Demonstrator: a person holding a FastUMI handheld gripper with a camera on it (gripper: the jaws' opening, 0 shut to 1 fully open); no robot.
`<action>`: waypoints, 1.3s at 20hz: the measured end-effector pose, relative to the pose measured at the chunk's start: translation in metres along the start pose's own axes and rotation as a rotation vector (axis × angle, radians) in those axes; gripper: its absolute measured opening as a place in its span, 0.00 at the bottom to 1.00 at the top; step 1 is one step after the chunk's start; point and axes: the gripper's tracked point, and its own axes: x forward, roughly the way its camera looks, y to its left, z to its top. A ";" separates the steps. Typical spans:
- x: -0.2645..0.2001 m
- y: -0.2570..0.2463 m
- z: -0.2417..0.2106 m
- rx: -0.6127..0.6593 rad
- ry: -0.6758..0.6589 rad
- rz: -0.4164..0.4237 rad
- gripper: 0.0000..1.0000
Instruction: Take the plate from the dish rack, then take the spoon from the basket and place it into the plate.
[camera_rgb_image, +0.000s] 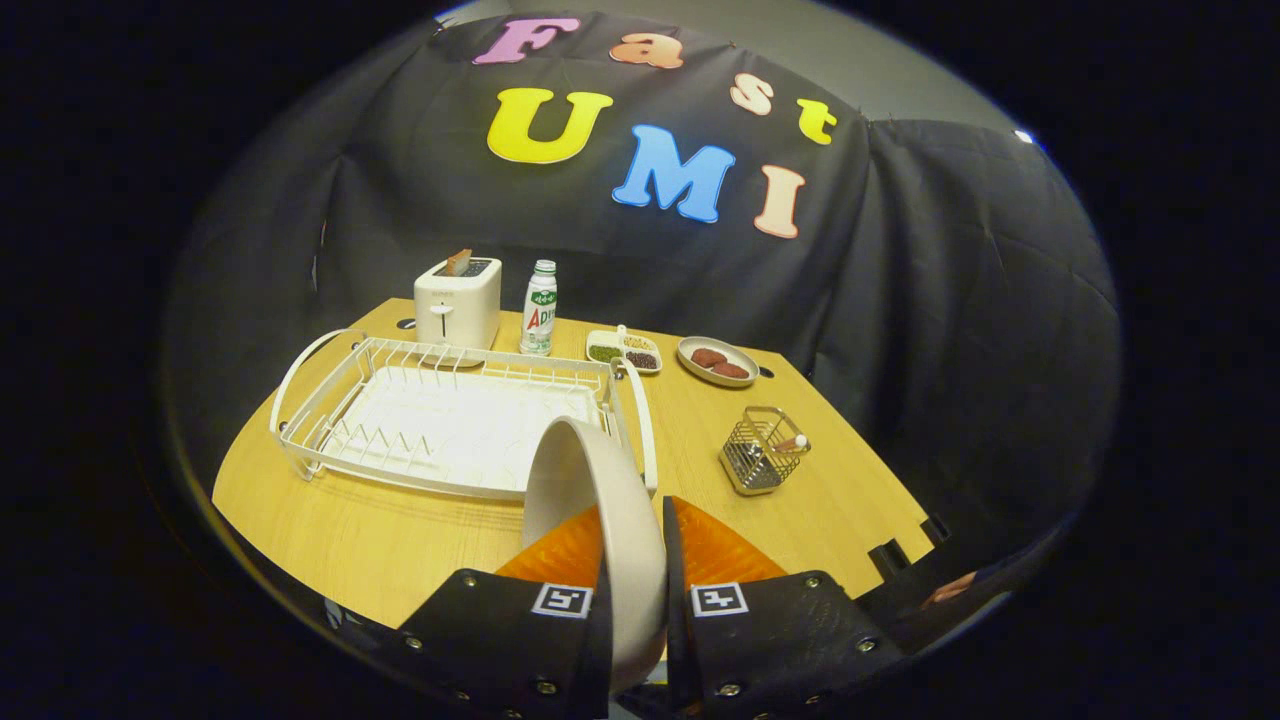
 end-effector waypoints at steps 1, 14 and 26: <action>0.001 0.000 -0.008 0.023 0.018 0.008 0.22; 0.031 -0.011 -0.069 0.552 0.200 0.048 0.22; 0.051 -0.023 -0.104 0.670 0.305 -0.006 0.35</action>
